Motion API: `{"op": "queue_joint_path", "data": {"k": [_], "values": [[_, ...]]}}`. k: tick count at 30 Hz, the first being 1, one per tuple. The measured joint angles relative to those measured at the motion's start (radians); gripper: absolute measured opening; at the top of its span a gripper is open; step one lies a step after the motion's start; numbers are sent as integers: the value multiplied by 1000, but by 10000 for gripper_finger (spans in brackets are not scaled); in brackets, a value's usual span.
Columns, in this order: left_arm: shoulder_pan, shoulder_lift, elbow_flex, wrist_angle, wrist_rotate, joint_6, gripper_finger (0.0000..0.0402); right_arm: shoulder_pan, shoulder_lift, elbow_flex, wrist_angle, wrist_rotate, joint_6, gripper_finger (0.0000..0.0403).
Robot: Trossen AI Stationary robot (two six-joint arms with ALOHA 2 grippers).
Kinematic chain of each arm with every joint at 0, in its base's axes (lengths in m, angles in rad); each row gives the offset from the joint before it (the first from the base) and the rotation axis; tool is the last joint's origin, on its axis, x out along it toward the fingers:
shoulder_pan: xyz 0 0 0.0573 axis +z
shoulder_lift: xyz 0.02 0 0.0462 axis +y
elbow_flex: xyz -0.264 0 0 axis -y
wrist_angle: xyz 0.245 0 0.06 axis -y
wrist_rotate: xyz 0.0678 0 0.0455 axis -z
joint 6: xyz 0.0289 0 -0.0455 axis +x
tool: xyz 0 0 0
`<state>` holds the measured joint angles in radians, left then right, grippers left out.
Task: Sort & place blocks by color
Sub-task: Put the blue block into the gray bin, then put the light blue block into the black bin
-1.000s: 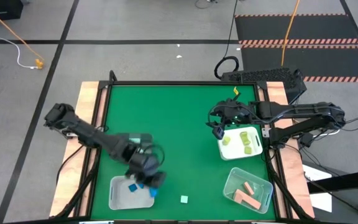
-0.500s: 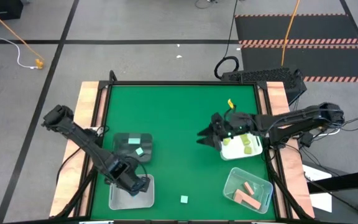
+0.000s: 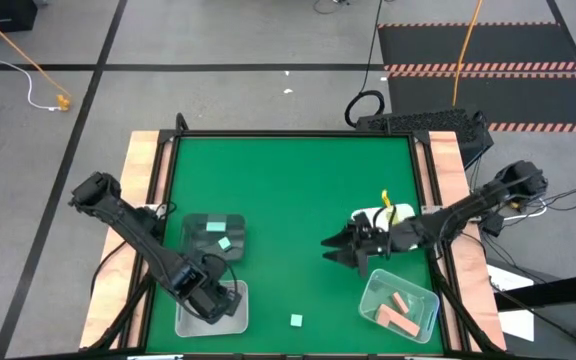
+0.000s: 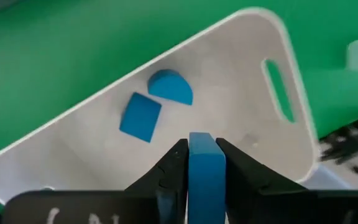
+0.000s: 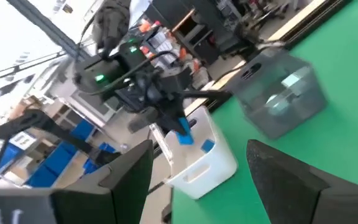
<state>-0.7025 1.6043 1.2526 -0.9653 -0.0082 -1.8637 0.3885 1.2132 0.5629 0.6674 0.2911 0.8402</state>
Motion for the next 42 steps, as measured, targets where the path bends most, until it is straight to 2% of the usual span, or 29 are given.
{"op": "queue_joint_path", "data": {"k": [4, 8, 11, 14, 17, 21, 25, 29, 31, 34, 37, 42], "values": [[-16, 7, -1, -2, 3, 65, 84, 82, 62, 0, 64, 109, 2, 251], [-17, 18, -1, -2, 2, 124, 125, 136, 134, 15, 83, 181, 11, 251], [-12, 14, -1, 1, -2, 122, 166, 145, 181, 51, 84, 181, 21, 251], [-11, 14, -1, 17, -1, 87, 201, 144, 240, 110, 84, 180, -37, 251], [-17, 13, -1, 90, -2, 83, 223, 144, 300, 199, 33, 179, -163, 251], [-33, 13, -1, 209, -53, 85, 238, 138, 371, 332, -163, 177, -319, 251], [-52, 13, -1, 374, -147, 128, 241, 127, 450, 427, -297, 179, -365, 251], [-66, 13, -1, 533, -237, 209, 241, 119, 537, 462, -315, 177, -352, 251], [-69, 13, -1, 594, -279, 249, 241, 119, 571, 467, -309, 148, -332, 251], [-73, 13, -1, 676, -321, 320, 241, 123, 609, 468, -278, 23, -337, 251], [-72, 13, -1, 731, -339, 383, 241, 135, 646, 468, -283, -74, -426, 251], [-71, 13, -1, 766, -376, 447, 241, 153, 727, 468, -228, -86, -512, 251]]}}
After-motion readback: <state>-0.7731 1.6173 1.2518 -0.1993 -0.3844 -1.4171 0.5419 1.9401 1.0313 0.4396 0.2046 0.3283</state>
